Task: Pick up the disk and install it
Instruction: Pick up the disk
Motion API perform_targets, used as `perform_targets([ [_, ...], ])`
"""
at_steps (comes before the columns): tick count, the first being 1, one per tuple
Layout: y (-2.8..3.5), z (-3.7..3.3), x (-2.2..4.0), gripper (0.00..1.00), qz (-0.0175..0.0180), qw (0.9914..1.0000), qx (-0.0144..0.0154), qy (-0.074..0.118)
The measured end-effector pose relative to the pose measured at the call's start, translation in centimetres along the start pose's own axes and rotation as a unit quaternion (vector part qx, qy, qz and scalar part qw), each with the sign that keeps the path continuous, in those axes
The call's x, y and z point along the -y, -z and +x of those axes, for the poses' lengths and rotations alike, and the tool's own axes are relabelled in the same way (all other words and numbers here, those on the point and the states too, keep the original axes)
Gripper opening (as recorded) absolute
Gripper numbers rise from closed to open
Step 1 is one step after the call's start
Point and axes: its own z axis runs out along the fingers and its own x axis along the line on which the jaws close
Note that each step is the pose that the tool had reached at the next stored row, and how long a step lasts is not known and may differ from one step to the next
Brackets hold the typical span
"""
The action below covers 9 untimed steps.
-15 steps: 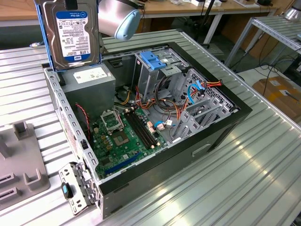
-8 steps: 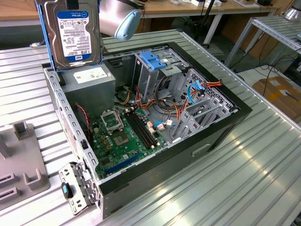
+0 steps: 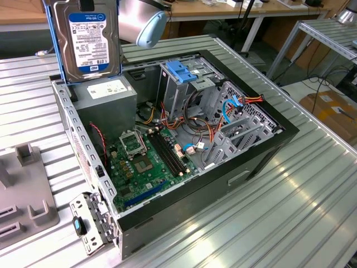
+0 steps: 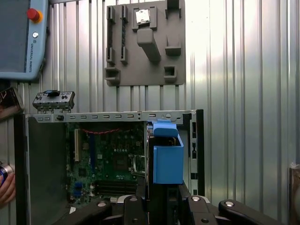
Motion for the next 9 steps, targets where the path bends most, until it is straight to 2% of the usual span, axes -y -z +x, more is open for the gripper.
perform_targets([
  [9, 0.01, -0.05, 1.28, 0.35, 0.0, 1.0, 0.0, 0.0],
])
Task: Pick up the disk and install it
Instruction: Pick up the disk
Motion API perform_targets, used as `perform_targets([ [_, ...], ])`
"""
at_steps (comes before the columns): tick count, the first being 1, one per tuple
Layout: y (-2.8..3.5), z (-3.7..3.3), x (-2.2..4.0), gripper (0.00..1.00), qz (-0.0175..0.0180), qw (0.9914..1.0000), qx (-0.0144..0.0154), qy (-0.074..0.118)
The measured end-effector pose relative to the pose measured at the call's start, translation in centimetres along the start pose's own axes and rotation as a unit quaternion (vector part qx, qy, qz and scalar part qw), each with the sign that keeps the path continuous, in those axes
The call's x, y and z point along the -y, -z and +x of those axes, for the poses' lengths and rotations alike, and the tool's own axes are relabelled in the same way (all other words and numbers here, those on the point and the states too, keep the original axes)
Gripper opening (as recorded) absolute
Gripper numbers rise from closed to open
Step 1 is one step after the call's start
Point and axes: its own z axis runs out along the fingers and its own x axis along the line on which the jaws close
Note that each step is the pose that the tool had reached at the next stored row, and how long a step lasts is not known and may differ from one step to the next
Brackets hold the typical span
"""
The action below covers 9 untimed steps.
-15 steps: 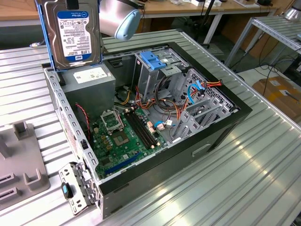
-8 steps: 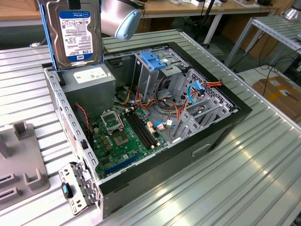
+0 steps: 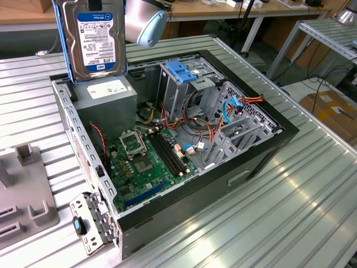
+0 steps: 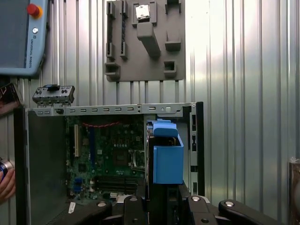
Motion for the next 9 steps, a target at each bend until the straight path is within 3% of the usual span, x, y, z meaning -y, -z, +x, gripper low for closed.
perform_targets([
  [9, 0.02, -0.11, 0.94, 0.35, 0.0, 1.0, 0.0, 0.0],
])
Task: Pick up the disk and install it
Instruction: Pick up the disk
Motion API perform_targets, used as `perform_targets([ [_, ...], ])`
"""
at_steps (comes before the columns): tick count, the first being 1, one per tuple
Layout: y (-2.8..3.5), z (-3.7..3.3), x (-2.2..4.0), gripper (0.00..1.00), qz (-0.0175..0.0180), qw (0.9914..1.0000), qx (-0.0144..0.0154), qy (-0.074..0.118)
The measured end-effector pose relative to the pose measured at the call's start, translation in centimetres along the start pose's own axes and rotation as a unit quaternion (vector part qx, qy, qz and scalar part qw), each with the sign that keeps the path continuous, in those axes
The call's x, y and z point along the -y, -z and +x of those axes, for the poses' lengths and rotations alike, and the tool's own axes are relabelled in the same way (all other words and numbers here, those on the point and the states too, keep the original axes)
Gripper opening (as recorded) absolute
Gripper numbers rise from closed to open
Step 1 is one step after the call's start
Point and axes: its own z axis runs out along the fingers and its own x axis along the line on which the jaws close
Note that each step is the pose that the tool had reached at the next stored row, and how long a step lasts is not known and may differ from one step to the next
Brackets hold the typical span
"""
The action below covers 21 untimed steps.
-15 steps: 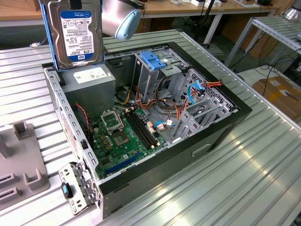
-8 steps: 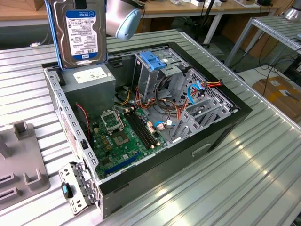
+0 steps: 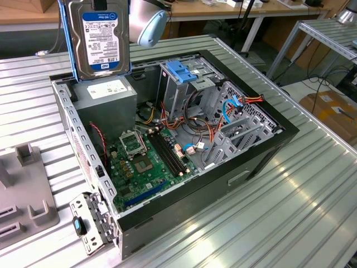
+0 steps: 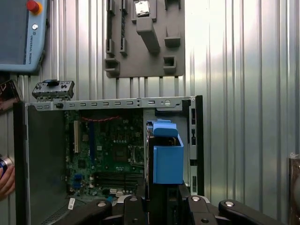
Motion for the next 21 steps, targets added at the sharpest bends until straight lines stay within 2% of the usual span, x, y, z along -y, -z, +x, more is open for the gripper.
perform_targets([
  [14, 0.03, -0.13, 2.1, 0.35, 0.0, 1.0, 0.0, 0.0],
  [21, 0.03, -0.16, 2.94, 0.35, 0.0, 1.0, -0.0001, 0.0],
])
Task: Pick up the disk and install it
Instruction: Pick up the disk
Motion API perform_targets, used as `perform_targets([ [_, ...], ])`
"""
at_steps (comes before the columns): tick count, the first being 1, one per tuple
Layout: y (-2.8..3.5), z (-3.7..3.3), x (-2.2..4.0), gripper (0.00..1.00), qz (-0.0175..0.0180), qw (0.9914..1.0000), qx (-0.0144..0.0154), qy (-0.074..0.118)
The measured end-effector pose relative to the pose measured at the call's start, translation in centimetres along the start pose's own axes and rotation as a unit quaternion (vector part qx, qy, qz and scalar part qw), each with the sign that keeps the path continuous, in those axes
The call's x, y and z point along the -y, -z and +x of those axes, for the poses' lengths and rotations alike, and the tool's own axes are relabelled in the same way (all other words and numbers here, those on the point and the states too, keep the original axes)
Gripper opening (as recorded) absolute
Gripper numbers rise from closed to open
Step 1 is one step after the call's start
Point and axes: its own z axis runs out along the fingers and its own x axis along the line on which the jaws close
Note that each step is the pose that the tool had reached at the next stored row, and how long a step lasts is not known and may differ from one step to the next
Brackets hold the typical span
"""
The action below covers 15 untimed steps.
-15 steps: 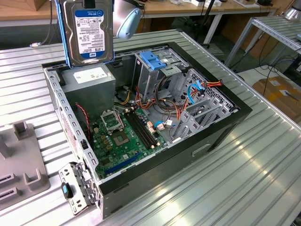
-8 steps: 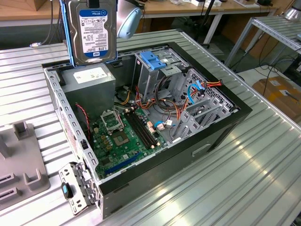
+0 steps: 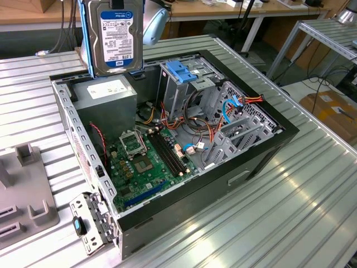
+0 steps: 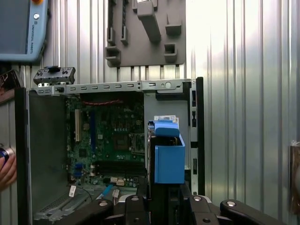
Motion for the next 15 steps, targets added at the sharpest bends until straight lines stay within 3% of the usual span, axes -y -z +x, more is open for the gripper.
perform_targets([
  [10, 0.0, -0.02, 0.98, 0.35, 0.0, 1.0, 0.0, 0.0],
  [15, 0.01, -0.03, 1.83, 0.35, 0.0, 1.0, 0.0, 0.0],
])
